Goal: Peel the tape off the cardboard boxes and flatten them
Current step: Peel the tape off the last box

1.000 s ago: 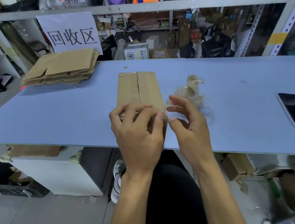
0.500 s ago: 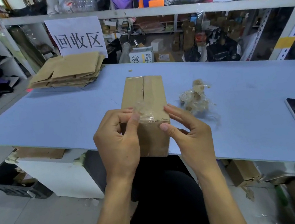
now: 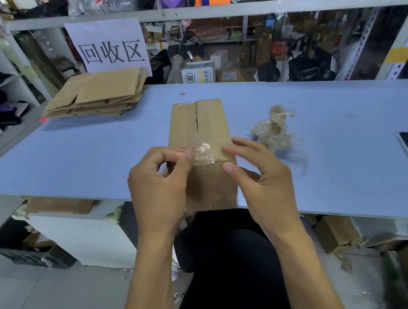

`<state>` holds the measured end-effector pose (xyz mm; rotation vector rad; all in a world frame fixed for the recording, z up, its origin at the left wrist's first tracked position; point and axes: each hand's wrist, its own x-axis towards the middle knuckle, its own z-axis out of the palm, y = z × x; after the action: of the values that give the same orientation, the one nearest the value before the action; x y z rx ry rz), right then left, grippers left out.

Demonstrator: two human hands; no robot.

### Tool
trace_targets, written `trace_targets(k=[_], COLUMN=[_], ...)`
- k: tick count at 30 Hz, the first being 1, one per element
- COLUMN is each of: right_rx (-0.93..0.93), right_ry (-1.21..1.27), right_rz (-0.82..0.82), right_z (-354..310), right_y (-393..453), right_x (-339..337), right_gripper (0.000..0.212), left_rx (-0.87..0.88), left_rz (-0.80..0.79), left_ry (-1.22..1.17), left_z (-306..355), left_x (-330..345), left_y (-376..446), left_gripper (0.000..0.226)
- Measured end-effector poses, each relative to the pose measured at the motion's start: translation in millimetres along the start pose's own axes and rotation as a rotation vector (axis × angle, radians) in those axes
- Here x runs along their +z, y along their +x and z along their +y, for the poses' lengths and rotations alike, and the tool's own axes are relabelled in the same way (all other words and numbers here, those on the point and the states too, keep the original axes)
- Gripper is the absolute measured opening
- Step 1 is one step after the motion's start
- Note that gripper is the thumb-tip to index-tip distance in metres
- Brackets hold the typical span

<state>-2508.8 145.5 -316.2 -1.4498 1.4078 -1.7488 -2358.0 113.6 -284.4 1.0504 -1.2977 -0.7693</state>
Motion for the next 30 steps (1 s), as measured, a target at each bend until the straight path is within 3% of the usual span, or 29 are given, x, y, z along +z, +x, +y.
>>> trace_targets(k=[4, 6, 9, 14, 23, 30], right_rx=[-0.075, -0.091, -0.128, -0.122, -0.066, -0.033], right_ry=[-0.011, -0.027, -0.055, -0.05, -0.08, 0.007], right_rz=[0.04, 0.028, 0.023, 0.025, -0.008, 0.001], right_z=[4.3, 4.0, 0.4, 3.7, 1.9, 2.4], right_y=[-1.0, -2.1, -2.1, -1.3, -3.9, -2.7], right_x=[6.9, 7.0, 10.7, 11.8, 10.0, 8.0], right_gripper=[0.032, 0.034, 0.039, 0.033, 0.043, 0.036], left_rx=[-0.039, -0.025, 0.156, 0.354, 0.593, 0.717], left_rz=[-0.146, -0.337, -0.611, -0.846, -0.852, -0.87], left_ry=[-0.009, 0.075, 0.339, 0.424, 0.654, 0.77], left_z=[5.9, 15.9, 37.3, 45.9, 27.5, 21.3], left_x=[-13.7, -21.2, -22.1, -14.2, -14.8, -15.5], left_y=[5.3, 12.9, 29.0, 42.7, 57.9, 65.3], left_gripper=[0.012, 0.029, 0.046, 0.019, 0.032, 0.028])
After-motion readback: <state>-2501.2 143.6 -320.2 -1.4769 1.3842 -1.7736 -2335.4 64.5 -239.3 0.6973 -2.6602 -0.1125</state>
